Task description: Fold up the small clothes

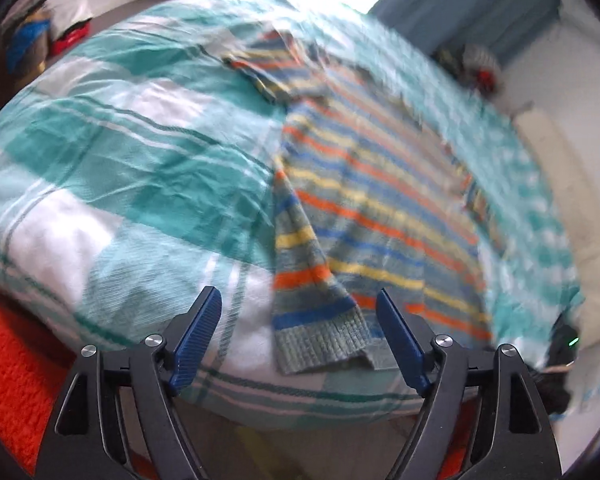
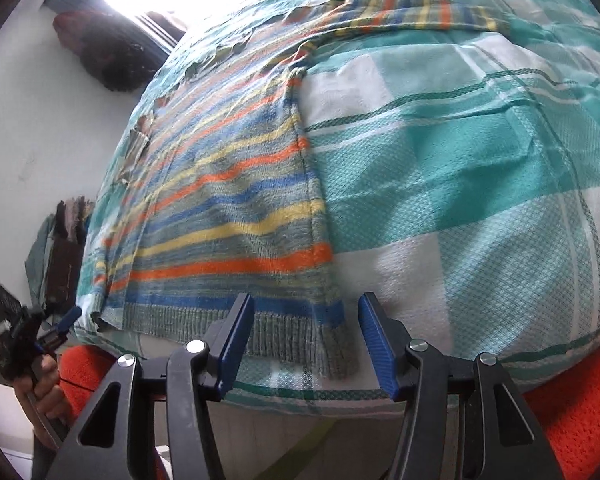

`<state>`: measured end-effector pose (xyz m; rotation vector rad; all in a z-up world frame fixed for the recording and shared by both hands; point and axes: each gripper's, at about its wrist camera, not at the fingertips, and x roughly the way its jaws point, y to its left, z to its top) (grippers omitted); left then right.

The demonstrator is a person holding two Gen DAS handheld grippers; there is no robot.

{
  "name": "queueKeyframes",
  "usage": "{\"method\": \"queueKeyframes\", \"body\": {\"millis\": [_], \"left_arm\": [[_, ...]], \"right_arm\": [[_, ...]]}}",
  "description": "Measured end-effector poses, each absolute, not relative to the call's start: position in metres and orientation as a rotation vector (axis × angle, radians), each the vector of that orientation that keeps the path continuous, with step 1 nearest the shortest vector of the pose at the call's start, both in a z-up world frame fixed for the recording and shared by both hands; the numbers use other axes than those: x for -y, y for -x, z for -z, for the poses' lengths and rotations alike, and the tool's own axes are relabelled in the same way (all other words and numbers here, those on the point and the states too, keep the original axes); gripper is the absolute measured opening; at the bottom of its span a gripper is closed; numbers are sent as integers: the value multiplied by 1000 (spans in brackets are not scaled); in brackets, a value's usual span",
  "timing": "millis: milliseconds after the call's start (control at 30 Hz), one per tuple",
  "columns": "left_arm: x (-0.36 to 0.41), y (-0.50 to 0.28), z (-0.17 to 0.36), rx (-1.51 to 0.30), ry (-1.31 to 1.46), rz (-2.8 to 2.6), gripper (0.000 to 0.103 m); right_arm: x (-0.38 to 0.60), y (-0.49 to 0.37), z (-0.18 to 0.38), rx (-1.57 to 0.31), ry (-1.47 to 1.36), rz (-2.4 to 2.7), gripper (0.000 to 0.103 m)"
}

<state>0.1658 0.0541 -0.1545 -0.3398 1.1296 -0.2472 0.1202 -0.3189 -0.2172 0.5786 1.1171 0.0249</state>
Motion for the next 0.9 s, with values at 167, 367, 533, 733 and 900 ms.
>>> {"method": "queueKeyframes", "body": {"millis": [167, 367, 533, 733, 900], "left_arm": [[-13, -180, 172, -1203, 90, 151, 64], [-72, -166, 166, -1251, 170, 130, 12], [-97, -151, 150, -1209, 158, 64, 39], [-61, -154, 140, -1132, 42, 71, 80], [-42, -157, 151, -1146, -43, 62, 69]], "right_arm": [[316, -122, 218, -1124, -536, -11, 54], [318, -117, 215, -1130, -506, 0, 49], [321, -114, 215, -1127, -505, 17, 49], [316, -111, 193, -1058, -467, 28, 49], [306, -109, 176, -999, -415, 3, 49]]}}
